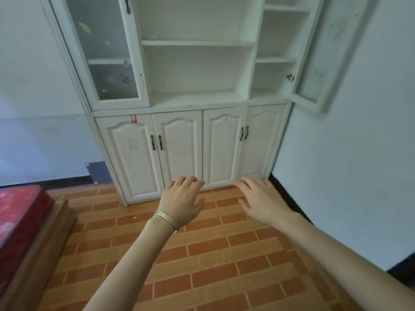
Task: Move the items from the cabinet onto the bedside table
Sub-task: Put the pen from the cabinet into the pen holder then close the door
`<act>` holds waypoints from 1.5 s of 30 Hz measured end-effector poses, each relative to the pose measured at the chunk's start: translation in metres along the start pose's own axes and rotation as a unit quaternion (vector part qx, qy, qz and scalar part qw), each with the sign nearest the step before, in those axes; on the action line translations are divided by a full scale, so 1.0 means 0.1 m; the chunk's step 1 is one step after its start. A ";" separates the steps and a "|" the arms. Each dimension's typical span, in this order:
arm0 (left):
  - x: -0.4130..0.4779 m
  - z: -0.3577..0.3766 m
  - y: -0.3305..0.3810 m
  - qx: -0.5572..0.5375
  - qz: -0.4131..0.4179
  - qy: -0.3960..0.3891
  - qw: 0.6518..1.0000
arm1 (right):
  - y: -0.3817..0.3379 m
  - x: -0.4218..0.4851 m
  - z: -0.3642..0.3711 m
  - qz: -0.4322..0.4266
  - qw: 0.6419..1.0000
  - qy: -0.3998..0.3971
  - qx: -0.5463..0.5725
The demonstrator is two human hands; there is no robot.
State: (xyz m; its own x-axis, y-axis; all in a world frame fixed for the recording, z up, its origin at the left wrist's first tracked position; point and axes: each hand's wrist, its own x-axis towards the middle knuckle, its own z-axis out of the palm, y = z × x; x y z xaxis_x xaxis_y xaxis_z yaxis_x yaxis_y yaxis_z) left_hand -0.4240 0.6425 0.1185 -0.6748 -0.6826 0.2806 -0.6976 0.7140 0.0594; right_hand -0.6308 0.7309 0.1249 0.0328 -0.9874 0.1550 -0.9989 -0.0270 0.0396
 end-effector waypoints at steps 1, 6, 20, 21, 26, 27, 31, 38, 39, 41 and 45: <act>0.15 0.03 -0.03 -0.004 0.007 -0.001 1.000 | 0.08 0.09 0.01 0.008 1.000 0.003 -0.003; 1.07 -0.03 -0.20 -0.017 0.044 0.014 0.999 | 0.51 0.64 -0.13 0.051 0.998 0.029 -0.016; 3.10 0.33 0.40 -0.006 0.163 0.031 0.986 | 2.11 1.28 -0.34 0.156 0.984 0.067 -0.056; 3.23 0.41 0.48 -0.007 0.163 0.028 0.986 | 2.28 1.29 -0.30 0.159 0.983 0.063 -0.061; 4.02 0.71 1.09 -0.015 0.170 0.028 0.985 | 3.28 1.31 -0.21 0.174 0.981 0.048 -0.076; 4.19 0.74 1.23 -0.020 0.173 0.031 0.984 | 3.50 1.32 -0.23 0.177 0.980 0.047 -0.080; 4.85 0.85 1.78 -0.036 0.174 0.045 0.983 | 4.32 1.41 -0.33 0.184 0.978 0.036 -0.095; 5.64 1.20 2.29 -0.060 0.164 0.037 0.984 | 5.29 1.71 -0.37 0.174 0.979 0.032 -0.099; 5.77 1.23 2.31 -0.062 0.161 0.038 0.984 | 5.42 1.76 -0.35 0.174 0.979 0.035 -0.098; 6.03 1.30 2.34 -0.065 0.161 0.043 0.984 | 5.68 1.89 -0.30 0.176 0.979 0.043 -0.093; 6.59 1.47 2.39 -0.058 0.174 0.043 0.982 | 6.18 2.17 -0.15 0.194 0.976 0.043 -0.090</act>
State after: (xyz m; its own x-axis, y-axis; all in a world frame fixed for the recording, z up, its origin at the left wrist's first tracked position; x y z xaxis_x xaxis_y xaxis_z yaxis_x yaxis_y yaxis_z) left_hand -1.0712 0.3402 0.1766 -0.8413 -0.3819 0.3825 -0.3926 0.9182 0.0531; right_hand -1.2408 0.5020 0.1981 -0.3367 -0.9008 0.2743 -0.9145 0.3822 0.1326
